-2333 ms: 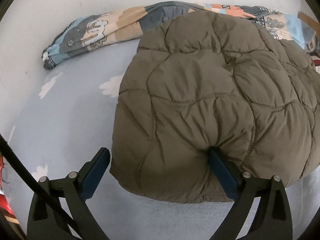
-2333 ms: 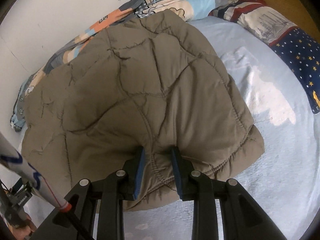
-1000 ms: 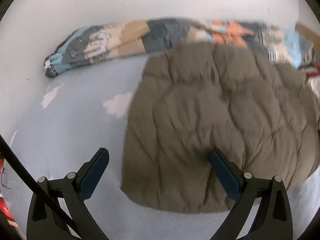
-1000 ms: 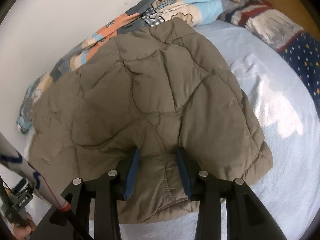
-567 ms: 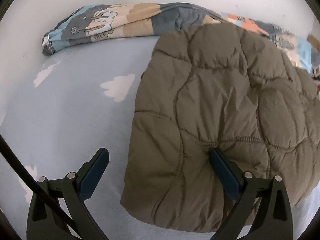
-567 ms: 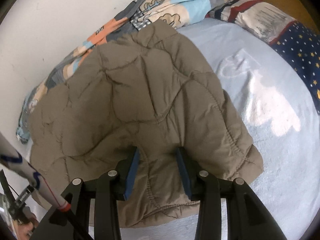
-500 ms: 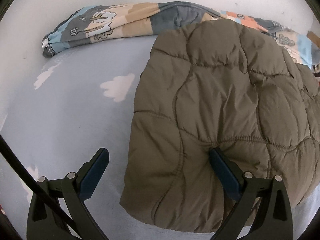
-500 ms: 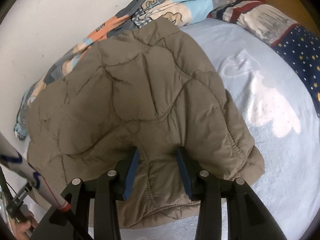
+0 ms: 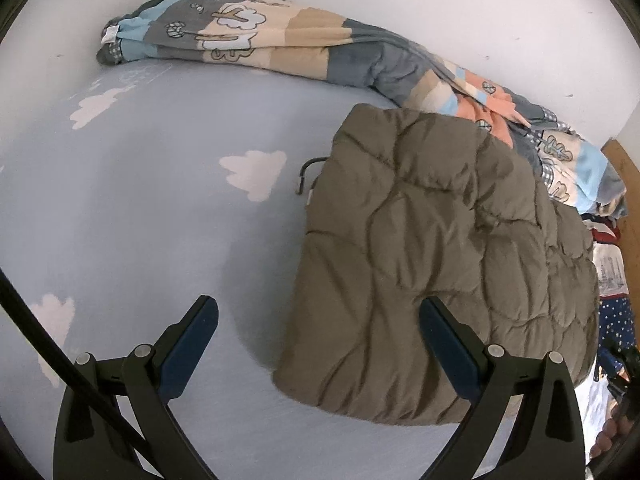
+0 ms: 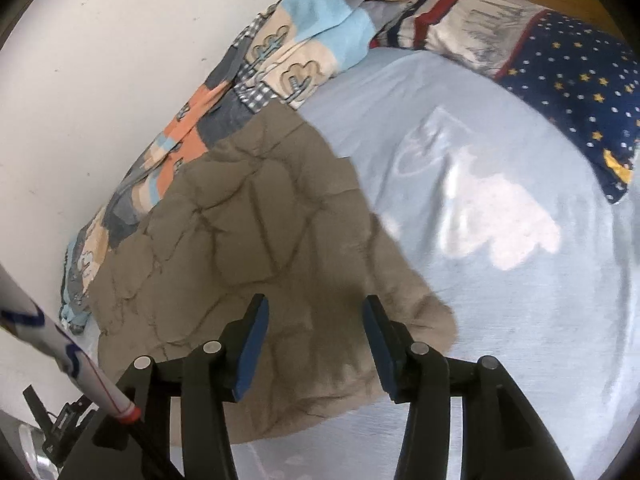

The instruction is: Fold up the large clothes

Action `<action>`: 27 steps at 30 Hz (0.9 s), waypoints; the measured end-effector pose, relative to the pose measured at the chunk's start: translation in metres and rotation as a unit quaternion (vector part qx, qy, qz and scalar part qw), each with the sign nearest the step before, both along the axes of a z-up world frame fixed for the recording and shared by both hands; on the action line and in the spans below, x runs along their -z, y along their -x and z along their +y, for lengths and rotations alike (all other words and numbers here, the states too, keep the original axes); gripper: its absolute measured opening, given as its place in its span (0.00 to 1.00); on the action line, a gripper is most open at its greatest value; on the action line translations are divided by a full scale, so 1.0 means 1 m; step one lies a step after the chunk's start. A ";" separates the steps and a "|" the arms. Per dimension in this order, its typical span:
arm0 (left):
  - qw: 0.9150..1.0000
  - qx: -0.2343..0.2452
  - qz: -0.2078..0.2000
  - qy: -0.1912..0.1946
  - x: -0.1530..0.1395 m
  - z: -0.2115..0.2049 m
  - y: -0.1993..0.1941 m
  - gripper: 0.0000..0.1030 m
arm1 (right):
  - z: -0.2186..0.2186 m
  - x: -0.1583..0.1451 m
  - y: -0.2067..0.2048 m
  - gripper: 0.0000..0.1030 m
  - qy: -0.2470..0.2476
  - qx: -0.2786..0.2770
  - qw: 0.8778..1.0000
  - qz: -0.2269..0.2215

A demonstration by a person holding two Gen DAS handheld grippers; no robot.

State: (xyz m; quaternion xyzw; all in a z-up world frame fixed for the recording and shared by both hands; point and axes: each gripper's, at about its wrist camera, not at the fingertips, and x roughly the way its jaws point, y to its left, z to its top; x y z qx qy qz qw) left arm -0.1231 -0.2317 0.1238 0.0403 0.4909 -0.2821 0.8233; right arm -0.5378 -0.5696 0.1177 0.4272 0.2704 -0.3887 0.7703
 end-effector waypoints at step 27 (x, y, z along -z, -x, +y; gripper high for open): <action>0.999 -0.022 0.009 -0.029 0.002 0.002 -0.002 0.98 | -0.003 0.015 0.000 0.60 -0.031 0.007 0.999 0.019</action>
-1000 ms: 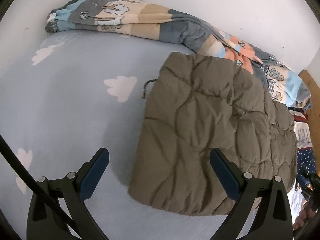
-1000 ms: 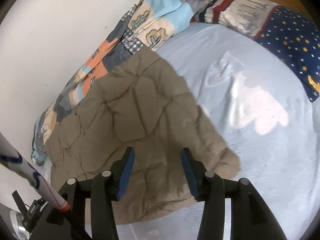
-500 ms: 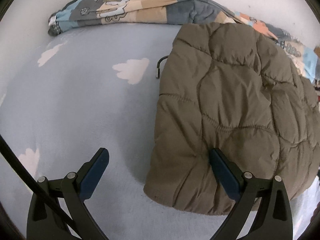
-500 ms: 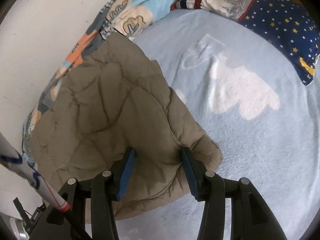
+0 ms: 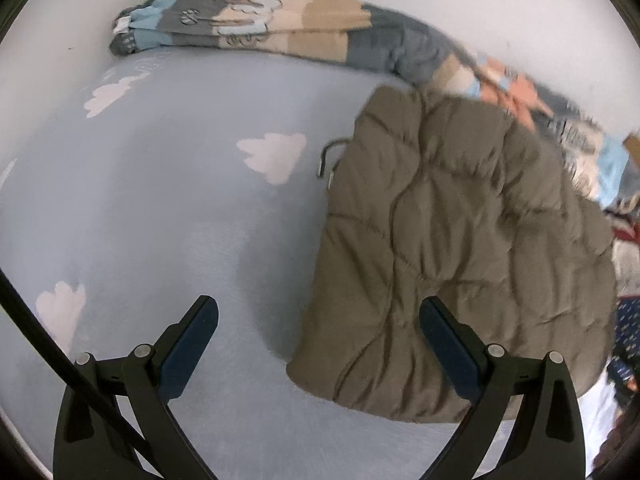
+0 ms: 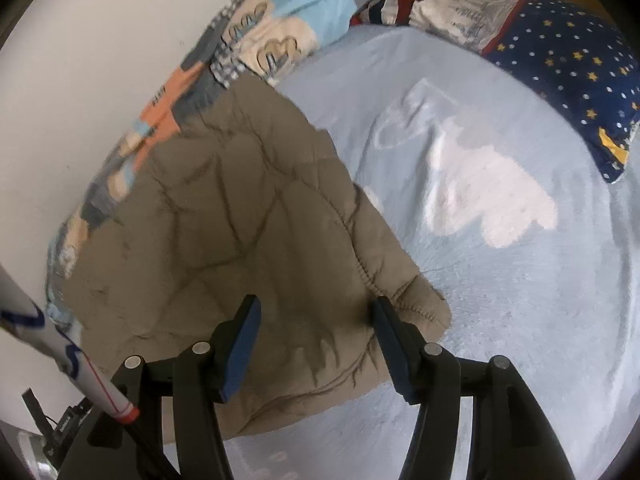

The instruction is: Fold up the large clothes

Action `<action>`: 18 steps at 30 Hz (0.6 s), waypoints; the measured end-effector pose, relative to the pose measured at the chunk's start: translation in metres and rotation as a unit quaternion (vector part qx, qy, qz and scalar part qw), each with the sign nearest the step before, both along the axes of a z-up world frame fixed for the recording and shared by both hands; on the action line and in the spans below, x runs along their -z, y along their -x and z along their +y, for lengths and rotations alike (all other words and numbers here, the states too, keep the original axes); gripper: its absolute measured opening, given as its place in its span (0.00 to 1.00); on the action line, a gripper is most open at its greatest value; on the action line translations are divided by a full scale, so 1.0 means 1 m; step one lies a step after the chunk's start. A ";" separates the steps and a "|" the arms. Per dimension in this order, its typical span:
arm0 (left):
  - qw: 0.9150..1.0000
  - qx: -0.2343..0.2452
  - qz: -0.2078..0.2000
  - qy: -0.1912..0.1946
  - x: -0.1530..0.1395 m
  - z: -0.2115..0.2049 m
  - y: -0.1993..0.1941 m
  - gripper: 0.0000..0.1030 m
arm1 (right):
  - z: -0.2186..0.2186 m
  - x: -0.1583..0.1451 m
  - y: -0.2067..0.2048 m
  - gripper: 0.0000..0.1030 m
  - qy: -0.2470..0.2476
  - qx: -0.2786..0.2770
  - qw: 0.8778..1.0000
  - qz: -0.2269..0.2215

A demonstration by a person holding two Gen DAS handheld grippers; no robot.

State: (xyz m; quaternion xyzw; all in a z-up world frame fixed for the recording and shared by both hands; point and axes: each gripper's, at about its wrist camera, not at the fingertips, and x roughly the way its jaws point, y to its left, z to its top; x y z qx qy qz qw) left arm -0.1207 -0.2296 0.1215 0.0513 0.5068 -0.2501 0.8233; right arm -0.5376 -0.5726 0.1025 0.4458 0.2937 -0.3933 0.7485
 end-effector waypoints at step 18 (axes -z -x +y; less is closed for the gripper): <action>0.995 -0.055 0.067 0.049 -0.003 0.072 0.052 0.98 | 0.044 -0.008 0.076 0.59 -0.066 0.047 0.992 -0.094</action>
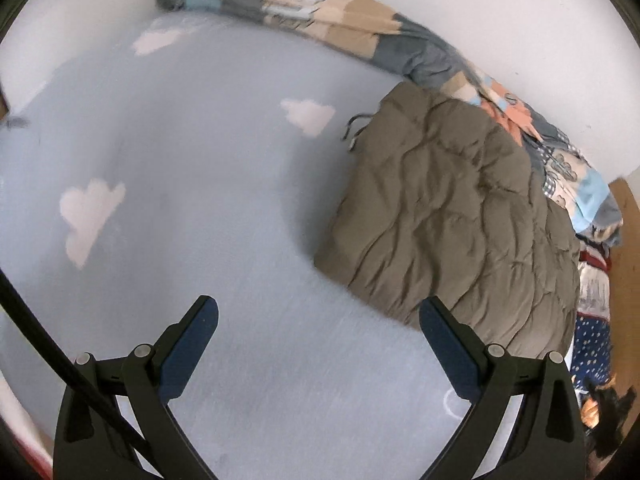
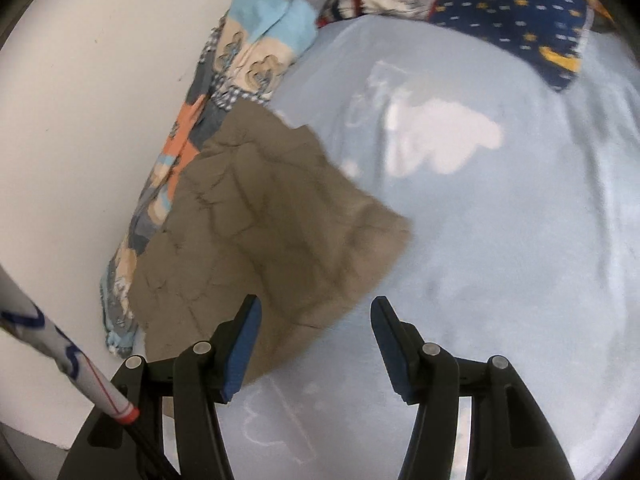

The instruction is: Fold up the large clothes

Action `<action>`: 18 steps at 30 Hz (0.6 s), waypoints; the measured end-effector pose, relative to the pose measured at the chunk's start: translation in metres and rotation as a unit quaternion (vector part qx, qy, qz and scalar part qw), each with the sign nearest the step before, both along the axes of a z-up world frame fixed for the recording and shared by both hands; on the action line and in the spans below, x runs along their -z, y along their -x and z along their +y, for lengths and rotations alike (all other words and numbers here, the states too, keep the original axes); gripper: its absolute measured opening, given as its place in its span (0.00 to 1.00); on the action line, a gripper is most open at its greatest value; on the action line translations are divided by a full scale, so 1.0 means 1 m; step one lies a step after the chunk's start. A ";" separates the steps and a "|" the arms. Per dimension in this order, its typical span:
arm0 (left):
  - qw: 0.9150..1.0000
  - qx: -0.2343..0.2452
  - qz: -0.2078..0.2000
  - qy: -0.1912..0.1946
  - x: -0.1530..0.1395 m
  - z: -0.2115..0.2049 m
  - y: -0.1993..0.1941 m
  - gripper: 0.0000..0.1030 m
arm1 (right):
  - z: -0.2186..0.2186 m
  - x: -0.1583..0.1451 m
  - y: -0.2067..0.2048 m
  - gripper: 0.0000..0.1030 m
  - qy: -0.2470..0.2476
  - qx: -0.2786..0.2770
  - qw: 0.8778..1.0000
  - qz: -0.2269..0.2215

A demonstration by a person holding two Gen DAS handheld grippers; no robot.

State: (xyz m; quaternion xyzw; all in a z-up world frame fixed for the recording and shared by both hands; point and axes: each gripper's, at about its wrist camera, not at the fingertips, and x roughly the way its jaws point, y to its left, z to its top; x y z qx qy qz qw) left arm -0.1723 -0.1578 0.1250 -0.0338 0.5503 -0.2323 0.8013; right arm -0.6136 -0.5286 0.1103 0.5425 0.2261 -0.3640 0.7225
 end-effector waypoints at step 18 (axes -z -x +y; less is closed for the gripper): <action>0.999 -0.015 0.038 -0.031 0.064 -0.047 -0.042 0.98 | -0.022 0.054 -0.027 0.59 -0.073 0.010 0.997 -0.001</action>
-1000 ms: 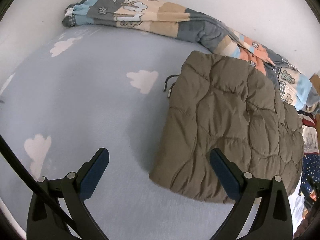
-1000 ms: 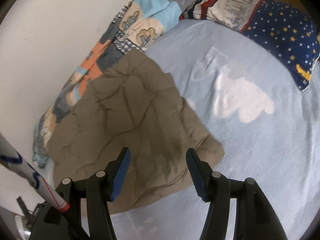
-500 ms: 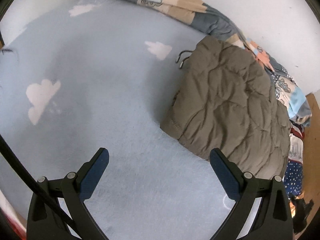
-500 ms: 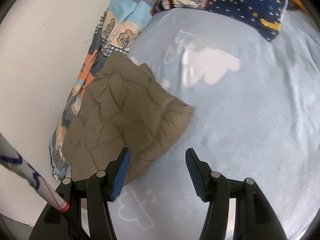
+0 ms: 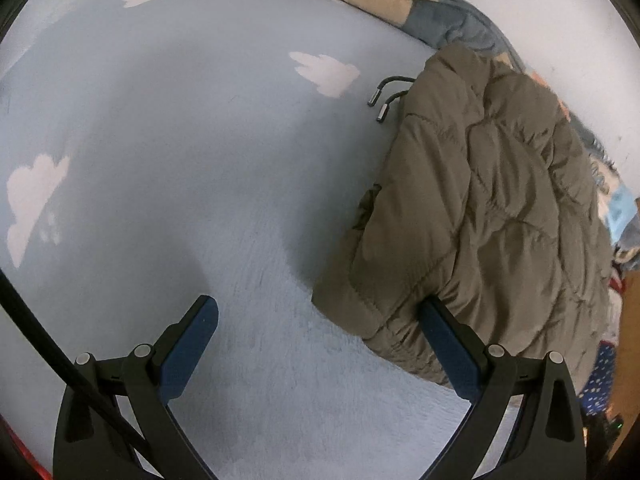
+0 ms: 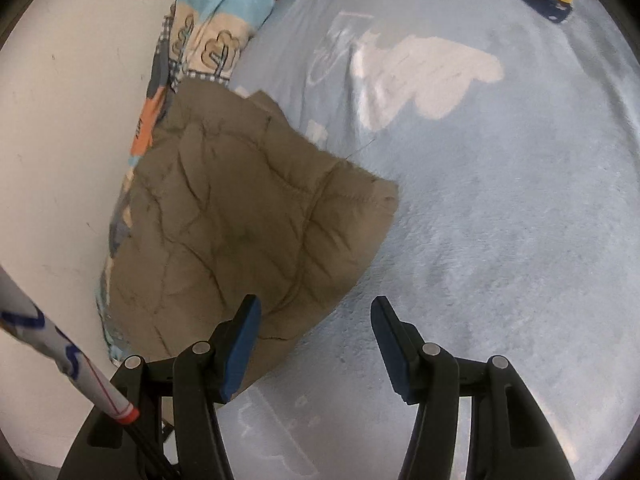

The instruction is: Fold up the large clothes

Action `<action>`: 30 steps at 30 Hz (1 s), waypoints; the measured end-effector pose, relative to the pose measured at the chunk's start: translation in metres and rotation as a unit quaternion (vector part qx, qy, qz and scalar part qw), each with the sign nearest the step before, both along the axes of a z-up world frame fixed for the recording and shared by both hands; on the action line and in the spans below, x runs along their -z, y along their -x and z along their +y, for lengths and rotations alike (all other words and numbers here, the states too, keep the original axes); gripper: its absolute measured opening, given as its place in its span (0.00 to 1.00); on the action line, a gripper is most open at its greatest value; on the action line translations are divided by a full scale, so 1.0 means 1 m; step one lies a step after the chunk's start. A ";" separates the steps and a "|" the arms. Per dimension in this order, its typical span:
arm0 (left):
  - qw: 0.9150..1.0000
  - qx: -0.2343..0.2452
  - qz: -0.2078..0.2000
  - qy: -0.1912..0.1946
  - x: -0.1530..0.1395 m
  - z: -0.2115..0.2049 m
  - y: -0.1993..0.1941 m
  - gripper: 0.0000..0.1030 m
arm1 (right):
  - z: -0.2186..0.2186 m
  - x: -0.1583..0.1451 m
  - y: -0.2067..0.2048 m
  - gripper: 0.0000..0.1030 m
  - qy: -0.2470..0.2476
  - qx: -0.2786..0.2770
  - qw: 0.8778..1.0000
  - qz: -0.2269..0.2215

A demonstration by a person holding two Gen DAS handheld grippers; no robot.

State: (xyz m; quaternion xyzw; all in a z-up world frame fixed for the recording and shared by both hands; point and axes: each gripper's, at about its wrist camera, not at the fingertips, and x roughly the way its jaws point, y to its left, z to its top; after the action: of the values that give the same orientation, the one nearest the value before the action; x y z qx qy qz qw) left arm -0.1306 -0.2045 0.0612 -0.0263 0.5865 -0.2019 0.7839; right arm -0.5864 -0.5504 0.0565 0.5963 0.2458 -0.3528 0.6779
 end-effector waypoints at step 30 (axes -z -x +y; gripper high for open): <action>0.947 -0.125 0.132 0.266 0.023 0.032 -0.010 0.98 | -0.016 0.028 0.015 0.75 -0.016 0.112 0.986 -0.126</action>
State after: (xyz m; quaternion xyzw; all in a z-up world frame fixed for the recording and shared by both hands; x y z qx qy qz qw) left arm -0.1207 -0.1726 0.0382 -0.3332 0.6020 -0.2455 0.6828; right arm -0.6012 -0.5662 0.0283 0.6707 0.0961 -0.3443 0.6500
